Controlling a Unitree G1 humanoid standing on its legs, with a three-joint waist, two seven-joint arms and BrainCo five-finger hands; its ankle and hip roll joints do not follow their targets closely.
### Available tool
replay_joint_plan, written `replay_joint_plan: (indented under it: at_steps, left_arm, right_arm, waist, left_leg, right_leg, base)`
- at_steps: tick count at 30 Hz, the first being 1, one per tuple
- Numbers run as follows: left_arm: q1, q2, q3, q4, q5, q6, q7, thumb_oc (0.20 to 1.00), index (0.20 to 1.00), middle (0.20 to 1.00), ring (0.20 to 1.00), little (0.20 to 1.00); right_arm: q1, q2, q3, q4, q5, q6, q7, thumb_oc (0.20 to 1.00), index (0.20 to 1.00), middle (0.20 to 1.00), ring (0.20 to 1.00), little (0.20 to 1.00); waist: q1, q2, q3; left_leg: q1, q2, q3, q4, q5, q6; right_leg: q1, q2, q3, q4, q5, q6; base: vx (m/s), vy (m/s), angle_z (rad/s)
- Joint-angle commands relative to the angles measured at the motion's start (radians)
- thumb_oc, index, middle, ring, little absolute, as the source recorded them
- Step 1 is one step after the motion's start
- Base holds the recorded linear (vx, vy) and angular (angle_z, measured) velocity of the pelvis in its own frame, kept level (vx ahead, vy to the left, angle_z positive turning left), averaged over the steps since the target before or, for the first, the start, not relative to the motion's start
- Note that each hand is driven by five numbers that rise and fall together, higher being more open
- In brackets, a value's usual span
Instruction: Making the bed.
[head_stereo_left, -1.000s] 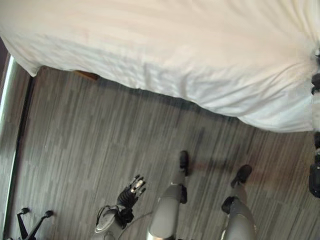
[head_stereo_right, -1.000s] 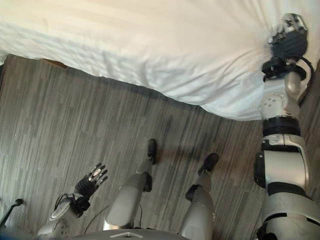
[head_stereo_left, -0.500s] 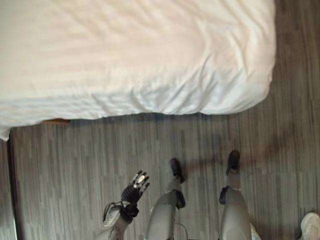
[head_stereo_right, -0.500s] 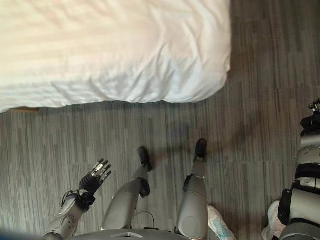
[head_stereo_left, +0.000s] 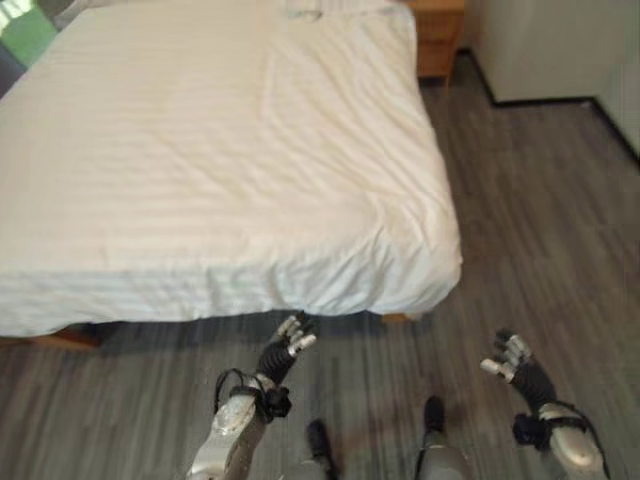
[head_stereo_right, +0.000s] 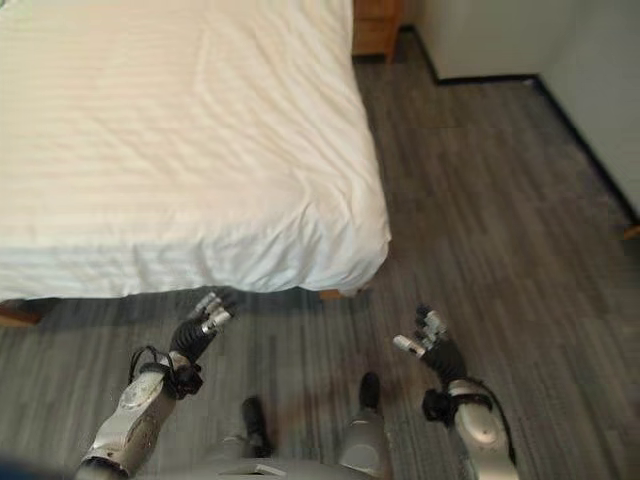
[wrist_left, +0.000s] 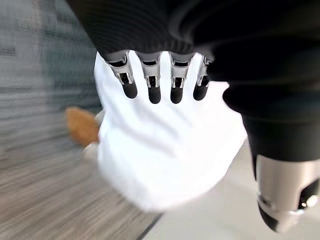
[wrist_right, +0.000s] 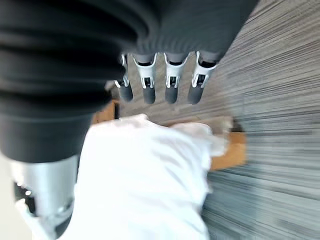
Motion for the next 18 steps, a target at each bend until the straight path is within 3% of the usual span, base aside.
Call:
replay_joint_plan:
  at_steps: [1,2,3,7,16,17,18]
  left_arm:
    - [-0.009,0.006,0.029,-0.045,0.047,-0.046,0.015,1.0,1.0,1.0,1.0,1.0]
    - [-0.001,0.0,0.026,-0.055,0.045,-0.043,0.025,1.0,1.0,1.0,1.0,1.0]
    - [0.005,-0.003,0.027,-0.063,0.044,-0.047,0.026,1.0,1.0,1.0,1.0,1.0]
    - [0.057,0.001,0.041,-0.087,0.066,-0.048,0.028,1.0,1.0,1.0,1.0,1.0]
    - [0.106,0.01,0.023,-0.115,0.114,-0.051,0.024,1.0,1.0,1.0,1.0,1.0]
    - [0.083,-0.033,0.146,-0.02,0.332,0.016,0.247,1.0,1.0,1.0,1.0,1.0]
    - [0.088,-0.036,0.147,-0.021,0.328,0.013,0.241,1.0,1.0,1.0,1.0,1.0]
  right_arm:
    - [-0.088,-0.027,-0.024,-0.032,-0.018,-0.033,0.014,1.0,1.0,1.0,1.0,1.0]
    - [-0.075,-0.016,-0.003,-0.03,-0.004,-0.034,0.016,1.0,1.0,1.0,1.0,1.0]
    - [-0.075,-0.02,0.005,-0.034,-0.007,-0.032,0.016,1.0,1.0,1.0,1.0,1.0]
    - [-0.057,-0.039,0.025,-0.034,-0.059,-0.027,0.012,1.0,1.0,1.0,1.0,1.0]
    - [-0.017,-0.078,0.026,-0.044,-0.076,-0.026,0.017,1.0,1.0,1.0,1.0,1.0]
    - [-0.119,-0.083,0.14,0.113,-0.029,0.018,-0.053,1.0,1.0,1.0,1.0,1.0]
    - [-0.113,-0.089,0.14,0.113,-0.036,0.022,-0.046,1.0,1.0,1.0,1.0,1.0]
  waist:
    - [0.023,0.052,0.055]
    - [0.031,0.043,0.047]
    - [0.039,0.038,0.047]
    - [0.054,0.033,0.012]
    - [0.052,0.035,-0.032]
    - [0.104,0.027,-0.033]
    - [0.104,0.028,-0.037]
  left_leg:
    - [0.01,0.043,-0.029,0.006,-0.008,0.004]
    - [0.03,0.039,-0.019,0.006,-0.016,0.007]
    - [0.042,0.035,-0.013,0.006,-0.02,0.006]
    - [0.067,0.042,-0.005,0.006,-0.03,-0.002]
    - [0.101,0.045,-0.014,0.006,-0.027,-0.007]
    - [0.1,0.055,-0.015,0.016,-0.029,0.021]
    - [0.102,0.057,-0.017,0.017,-0.025,0.02]
  right_leg:
    - [0.081,-0.028,-0.049,0.124,-0.053,0.058]
    - [0.1,-0.004,-0.05,0.126,-0.066,0.053]
    - [0.106,-0.01,-0.078,0.105,-0.037,0.059]
    - [0.167,-0.001,-0.096,0.028,-0.027,0.059]
    - [0.24,0.01,-0.121,-0.006,-0.072,0.049]
    - [0.255,0.147,-0.061,0.0,-0.188,-0.031]
    - [0.264,0.151,-0.062,-0.006,-0.195,-0.033]
  base:
    - [-0.01,0.043,-0.42]
    - [-0.02,0.047,-0.72]
    - [-0.03,0.038,-0.65]
    - [0.04,-0.024,-0.35]
    - [0.0,-0.015,0.05]
    - [-0.07,-0.04,0.02]
    - [-0.12,-0.065,-0.12]
